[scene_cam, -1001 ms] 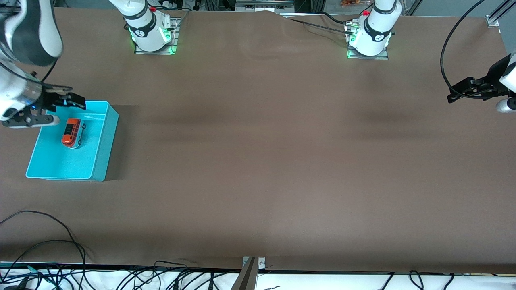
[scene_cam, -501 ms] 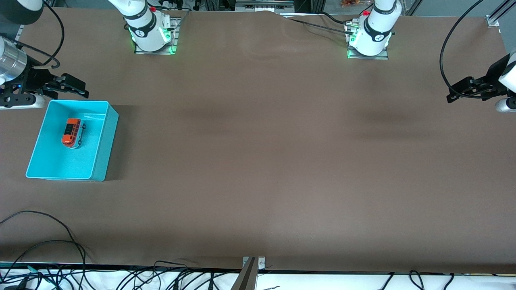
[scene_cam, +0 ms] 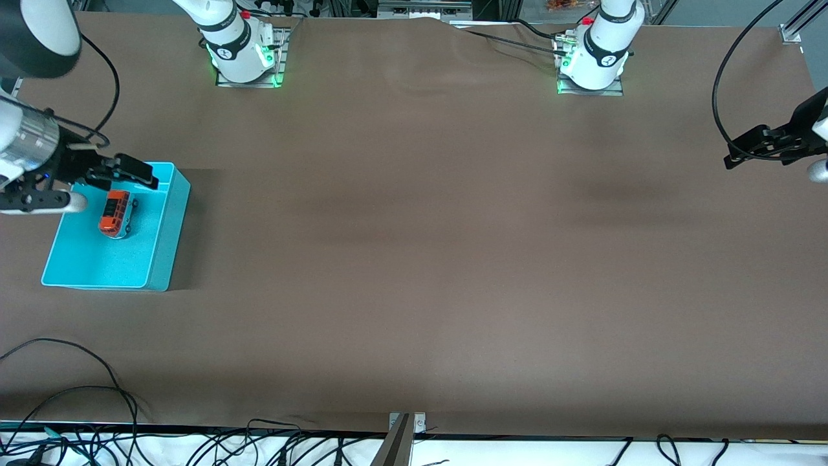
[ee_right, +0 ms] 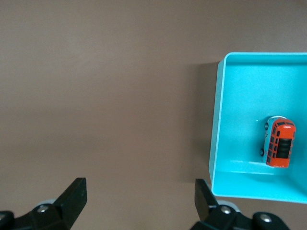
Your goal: Wind up bus and store in blue box
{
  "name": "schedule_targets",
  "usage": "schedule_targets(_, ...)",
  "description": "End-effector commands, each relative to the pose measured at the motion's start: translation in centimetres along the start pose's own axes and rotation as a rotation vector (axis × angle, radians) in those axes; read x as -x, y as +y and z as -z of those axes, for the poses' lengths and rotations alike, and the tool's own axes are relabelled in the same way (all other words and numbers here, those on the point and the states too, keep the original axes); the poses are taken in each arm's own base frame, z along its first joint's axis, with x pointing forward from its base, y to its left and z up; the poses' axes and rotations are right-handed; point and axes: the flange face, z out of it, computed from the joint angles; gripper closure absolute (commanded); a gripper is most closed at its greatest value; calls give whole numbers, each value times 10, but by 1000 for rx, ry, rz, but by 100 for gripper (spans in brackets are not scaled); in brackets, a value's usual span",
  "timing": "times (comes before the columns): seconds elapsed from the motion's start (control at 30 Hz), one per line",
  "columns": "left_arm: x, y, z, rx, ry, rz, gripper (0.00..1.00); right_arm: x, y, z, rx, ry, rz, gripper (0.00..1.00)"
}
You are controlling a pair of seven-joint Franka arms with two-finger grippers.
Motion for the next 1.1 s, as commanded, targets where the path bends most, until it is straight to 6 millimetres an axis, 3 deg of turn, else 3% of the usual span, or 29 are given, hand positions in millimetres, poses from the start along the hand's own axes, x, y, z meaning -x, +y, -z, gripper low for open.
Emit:
schedule_targets(0.0,-7,3,8,10,8,7,0,-10,-14,0,49,11,8,0)
schedule_targets(0.13,-8,6,11,12,14,4,0,-11,-34,-6,100,3,43,0)
schedule_targets(0.6,-7,9,11,10,11,27,0,-11,-38,-8,101,4,23,0)
schedule_targets(0.87,-7,8,10,10,7,29,0,-7,-37,24,49,43,17,0)
schedule_targets(1.07,-7,9,11,10,8,27,0,-6,-37,25,50,25,19,0)
